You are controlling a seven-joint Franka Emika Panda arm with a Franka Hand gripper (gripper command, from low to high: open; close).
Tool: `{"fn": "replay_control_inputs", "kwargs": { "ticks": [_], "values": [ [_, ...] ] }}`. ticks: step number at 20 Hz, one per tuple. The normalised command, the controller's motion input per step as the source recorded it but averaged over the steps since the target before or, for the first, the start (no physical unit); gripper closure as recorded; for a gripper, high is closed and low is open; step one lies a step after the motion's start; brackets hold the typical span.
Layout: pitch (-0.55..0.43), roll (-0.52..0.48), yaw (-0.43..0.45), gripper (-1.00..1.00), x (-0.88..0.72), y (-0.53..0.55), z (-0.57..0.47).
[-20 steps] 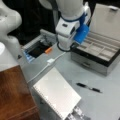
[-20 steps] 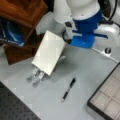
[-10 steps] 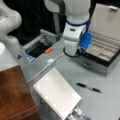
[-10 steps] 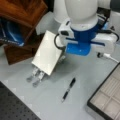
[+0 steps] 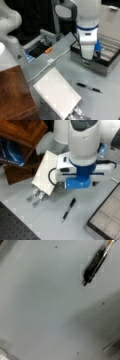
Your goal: Open the box. Pick up the pen. Place the pen in the box. Pick up the book. Place the book on the shelf.
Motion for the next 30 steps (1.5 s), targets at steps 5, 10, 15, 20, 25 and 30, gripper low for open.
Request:
{"fn": "replay_control_inputs", "kwargs": {
  "ticks": [5,10,15,20,25,30],
  "values": [
    [0.047,-0.039,0.373,-1.0,0.38,-0.06,-0.16],
    [0.084,-0.041,0.152,-1.0,0.34,-0.1,-0.15],
    [0.15,-0.024,-0.06,-1.0,0.24,-0.09,-0.19],
    [0.062,-0.089,-0.075,-1.0,0.19,-0.14,-0.16],
    [-0.014,-0.126,-0.001,-1.0,0.13,-0.13,-0.14],
    [-0.036,-0.117,0.068,-1.0,0.1,-0.08,-0.15]
  ]
}}
